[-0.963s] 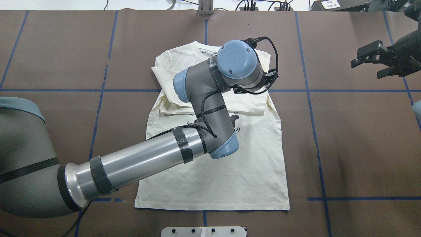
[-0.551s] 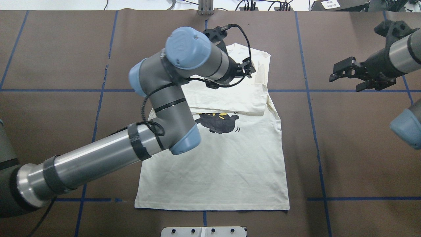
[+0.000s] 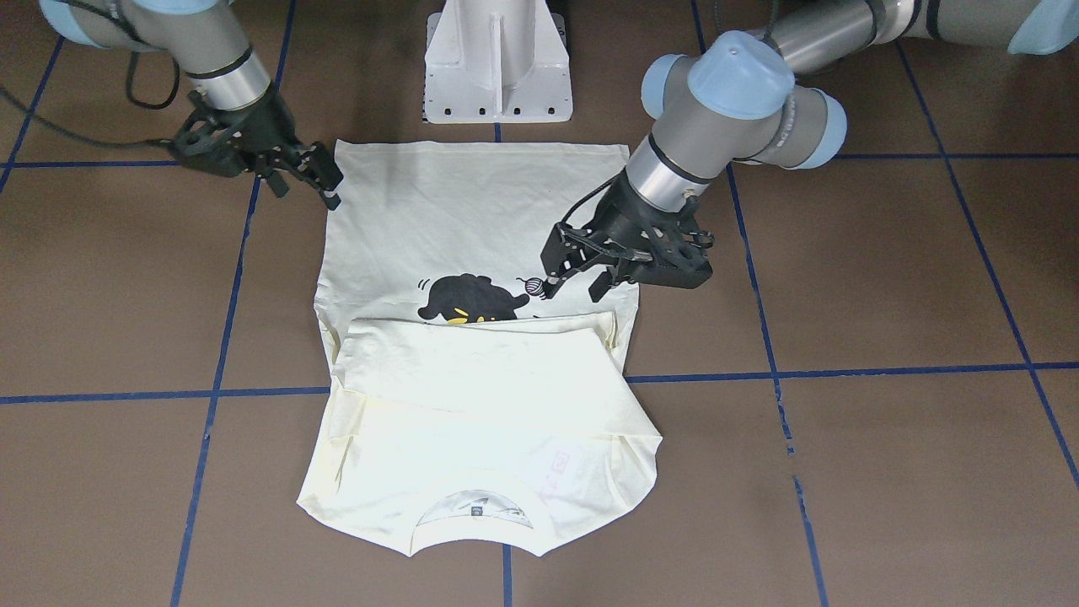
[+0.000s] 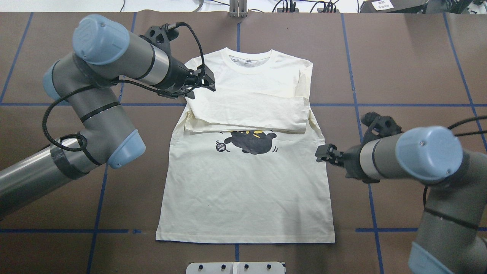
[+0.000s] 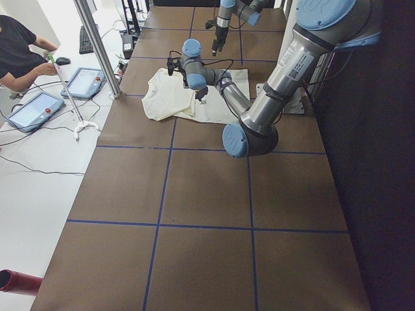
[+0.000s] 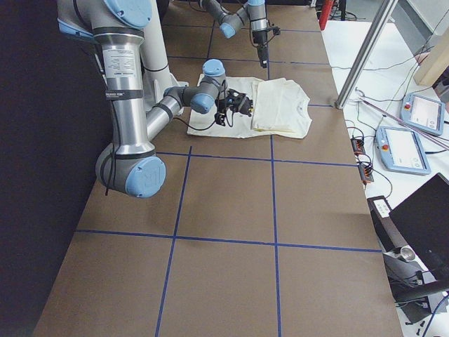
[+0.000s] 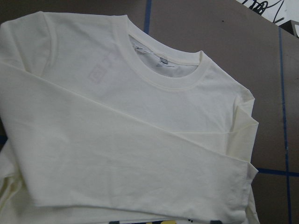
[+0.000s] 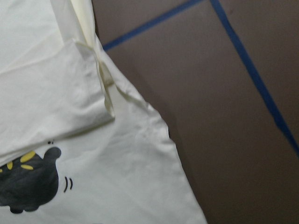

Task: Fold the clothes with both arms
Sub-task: 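Move both grippers to the shirt hem corners nearest the robot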

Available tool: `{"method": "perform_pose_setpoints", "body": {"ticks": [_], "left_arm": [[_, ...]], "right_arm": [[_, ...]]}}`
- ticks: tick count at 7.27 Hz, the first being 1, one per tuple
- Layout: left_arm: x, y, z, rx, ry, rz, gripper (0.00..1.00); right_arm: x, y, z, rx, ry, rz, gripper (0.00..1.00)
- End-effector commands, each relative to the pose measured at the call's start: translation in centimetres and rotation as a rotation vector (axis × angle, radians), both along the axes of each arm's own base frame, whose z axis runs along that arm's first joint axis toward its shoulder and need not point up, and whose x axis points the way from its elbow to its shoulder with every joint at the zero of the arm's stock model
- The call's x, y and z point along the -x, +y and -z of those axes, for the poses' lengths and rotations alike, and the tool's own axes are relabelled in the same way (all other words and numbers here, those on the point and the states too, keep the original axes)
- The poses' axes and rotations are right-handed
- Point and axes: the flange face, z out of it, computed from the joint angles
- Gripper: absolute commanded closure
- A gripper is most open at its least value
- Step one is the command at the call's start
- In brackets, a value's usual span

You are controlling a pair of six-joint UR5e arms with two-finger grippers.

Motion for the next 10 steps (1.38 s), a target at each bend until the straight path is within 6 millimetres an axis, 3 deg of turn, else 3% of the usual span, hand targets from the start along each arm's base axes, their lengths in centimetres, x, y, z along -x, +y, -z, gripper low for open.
{"method": "perform_pose_setpoints", "body": {"ticks": [1, 3, 5, 7, 9, 10], "left_arm": [[0.3, -1.2, -2.5, 0.027, -0.032, -0.006, 0.31], [0.2, -1.3, -2.7, 0.035, -0.033, -0.004, 0.3], [0.3, -1.4, -2.6, 0.034, -0.032, -0.002, 0.3], [0.2, -1.3, -2.6, 0.034, -0.032, -0.004, 0.3], [0.3, -1.4, -2.6, 0.034, -0.032, -0.002, 0.3], [0.3, -1.4, -2.8, 0.038, -0.035, -0.002, 0.28]], "right_arm": [[5.2, 9.4, -1.7, 0.023, 0.125, -0.029, 0.11], [7.2, 13.8, -2.6, 0.035, 0.165, -0.065, 0.17], [7.8, 15.7, -3.6, 0.015, 0.196, -0.056, 0.27], [8.0, 16.0, -4.0, 0.008, 0.264, -0.054, 0.43], [8.0, 15.9, -4.1, 0.009, 0.267, -0.055, 0.82], [8.1, 16.1, -4.2, 0.009, 0.268, -0.053, 0.94]]}}
